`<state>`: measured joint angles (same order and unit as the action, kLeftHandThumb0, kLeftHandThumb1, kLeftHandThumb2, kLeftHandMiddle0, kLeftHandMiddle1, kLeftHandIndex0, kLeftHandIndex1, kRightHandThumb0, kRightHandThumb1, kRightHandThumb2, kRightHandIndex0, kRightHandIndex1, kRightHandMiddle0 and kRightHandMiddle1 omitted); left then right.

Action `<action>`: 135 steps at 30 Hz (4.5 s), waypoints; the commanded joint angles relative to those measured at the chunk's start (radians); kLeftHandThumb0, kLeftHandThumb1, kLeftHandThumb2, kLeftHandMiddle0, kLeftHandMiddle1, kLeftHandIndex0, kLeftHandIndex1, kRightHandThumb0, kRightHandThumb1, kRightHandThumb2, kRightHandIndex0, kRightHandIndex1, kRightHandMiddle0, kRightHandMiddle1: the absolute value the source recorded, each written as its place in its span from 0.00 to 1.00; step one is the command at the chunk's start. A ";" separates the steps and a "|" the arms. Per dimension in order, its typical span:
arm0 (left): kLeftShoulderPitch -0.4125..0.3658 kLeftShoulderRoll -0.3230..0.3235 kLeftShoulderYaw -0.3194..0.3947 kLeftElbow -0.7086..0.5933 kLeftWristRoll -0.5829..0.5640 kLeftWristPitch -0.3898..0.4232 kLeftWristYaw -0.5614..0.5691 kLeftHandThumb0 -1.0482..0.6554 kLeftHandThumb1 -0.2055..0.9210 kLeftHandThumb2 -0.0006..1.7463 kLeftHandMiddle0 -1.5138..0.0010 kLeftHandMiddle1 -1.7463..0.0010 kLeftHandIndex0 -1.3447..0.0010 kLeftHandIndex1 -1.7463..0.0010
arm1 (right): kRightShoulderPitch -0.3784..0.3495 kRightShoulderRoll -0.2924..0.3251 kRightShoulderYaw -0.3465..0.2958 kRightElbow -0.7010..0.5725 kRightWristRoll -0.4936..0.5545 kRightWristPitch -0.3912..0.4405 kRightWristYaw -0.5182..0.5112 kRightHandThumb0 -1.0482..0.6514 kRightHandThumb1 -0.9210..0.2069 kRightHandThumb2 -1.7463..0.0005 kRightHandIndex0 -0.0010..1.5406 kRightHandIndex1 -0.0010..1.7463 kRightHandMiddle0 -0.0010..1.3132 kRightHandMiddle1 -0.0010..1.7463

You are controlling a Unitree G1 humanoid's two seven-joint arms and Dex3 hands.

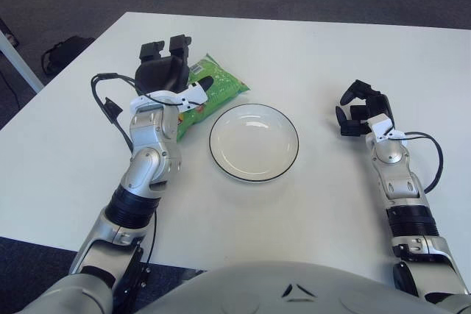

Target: Put the snack into the plate.

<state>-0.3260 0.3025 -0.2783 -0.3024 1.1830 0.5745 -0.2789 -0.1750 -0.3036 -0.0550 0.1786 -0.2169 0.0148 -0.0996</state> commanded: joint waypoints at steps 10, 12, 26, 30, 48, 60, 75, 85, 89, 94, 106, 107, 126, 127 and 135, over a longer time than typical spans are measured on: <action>0.008 -0.046 -0.045 0.055 0.111 0.076 -0.108 0.00 1.00 0.46 1.00 1.00 1.00 0.83 | 0.057 0.006 0.022 0.072 -0.010 0.047 0.027 0.31 0.61 0.19 0.86 1.00 0.52 1.00; 0.009 -0.049 -0.049 0.061 0.122 0.082 -0.123 0.00 1.00 0.44 1.00 1.00 1.00 0.85 | 0.056 0.005 0.022 0.074 -0.010 0.045 0.028 0.31 0.61 0.19 0.86 1.00 0.52 1.00; 0.009 -0.057 -0.069 0.115 0.191 0.101 -0.194 0.00 1.00 0.39 1.00 1.00 1.00 0.99 | 0.055 0.004 0.026 0.073 -0.011 0.047 0.030 0.31 0.61 0.19 0.86 1.00 0.52 1.00; 0.008 -0.061 -0.069 0.160 0.186 0.101 -0.181 0.00 1.00 0.39 1.00 1.00 1.00 1.00 | 0.058 0.005 0.027 0.068 -0.013 0.048 0.028 0.31 0.61 0.19 0.85 1.00 0.52 1.00; -0.026 -0.077 -0.054 0.412 0.099 0.103 -0.007 0.00 1.00 0.37 1.00 1.00 1.00 1.00 | 0.063 0.004 0.027 0.057 -0.011 0.057 0.037 0.31 0.61 0.19 0.85 1.00 0.52 1.00; -0.085 -0.086 -0.056 0.601 0.019 0.118 0.119 0.00 1.00 0.38 1.00 1.00 1.00 1.00 | 0.063 0.003 0.030 0.055 -0.015 0.060 0.036 0.31 0.61 0.19 0.85 1.00 0.52 1.00; -0.170 -0.043 -0.014 0.977 -0.195 -0.072 0.486 0.02 1.00 0.38 1.00 0.78 1.00 0.80 | 0.064 0.001 0.035 0.044 -0.019 0.073 0.033 0.31 0.60 0.20 0.85 1.00 0.51 1.00; -0.201 -0.009 -0.001 1.172 -0.336 -0.319 0.745 0.33 0.80 0.46 0.87 0.09 1.00 0.22 | 0.067 0.002 0.035 0.037 -0.018 0.082 0.034 0.31 0.60 0.19 0.85 1.00 0.52 1.00; -0.204 0.004 -0.002 1.214 -0.375 -0.387 0.804 0.58 0.61 0.63 0.67 0.06 0.85 0.05 | 0.068 0.000 0.036 0.036 -0.019 0.079 0.035 0.31 0.60 0.19 0.85 1.00 0.52 1.00; -0.219 0.014 -0.004 1.274 -0.415 -0.467 0.862 0.61 0.37 0.77 0.49 0.17 0.62 0.01 | 0.069 -0.001 0.037 0.035 -0.021 0.077 0.033 0.31 0.60 0.20 0.85 1.00 0.52 1.00; -0.267 0.038 -0.024 1.360 -0.462 -0.597 0.955 0.62 0.06 0.95 0.31 0.27 0.38 0.00 | 0.072 -0.002 0.040 0.025 -0.027 0.086 0.031 0.31 0.60 0.19 0.85 1.00 0.52 1.00; -0.264 0.043 -0.025 1.341 -0.465 -0.605 0.955 0.62 0.06 0.96 0.31 0.26 0.38 0.00 | 0.072 -0.002 0.041 0.025 -0.027 0.086 0.031 0.31 0.60 0.19 0.85 1.00 0.52 1.00; -0.129 0.105 0.047 0.687 -0.518 -0.500 0.710 0.62 0.10 0.99 0.39 0.06 0.47 0.00 | 0.068 -0.003 0.043 0.031 -0.029 0.089 0.028 0.31 0.61 0.19 0.86 1.00 0.52 1.00; -0.122 0.106 0.051 0.661 -0.515 -0.491 0.700 0.62 0.11 0.99 0.40 0.06 0.47 0.00 | 0.068 -0.002 0.043 0.031 -0.030 0.089 0.028 0.31 0.61 0.19 0.86 1.00 0.52 1.00; -0.090 0.087 0.079 0.513 -0.519 -0.517 0.708 0.62 0.13 0.98 0.39 0.07 0.49 0.00 | 0.066 0.000 0.042 0.035 -0.033 0.088 0.025 0.31 0.61 0.19 0.86 1.00 0.52 1.00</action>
<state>-0.4306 0.3933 -0.2193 0.2711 0.6679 0.0784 0.4163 -0.1709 -0.3193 -0.0310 0.1542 -0.2434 0.0412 -0.0956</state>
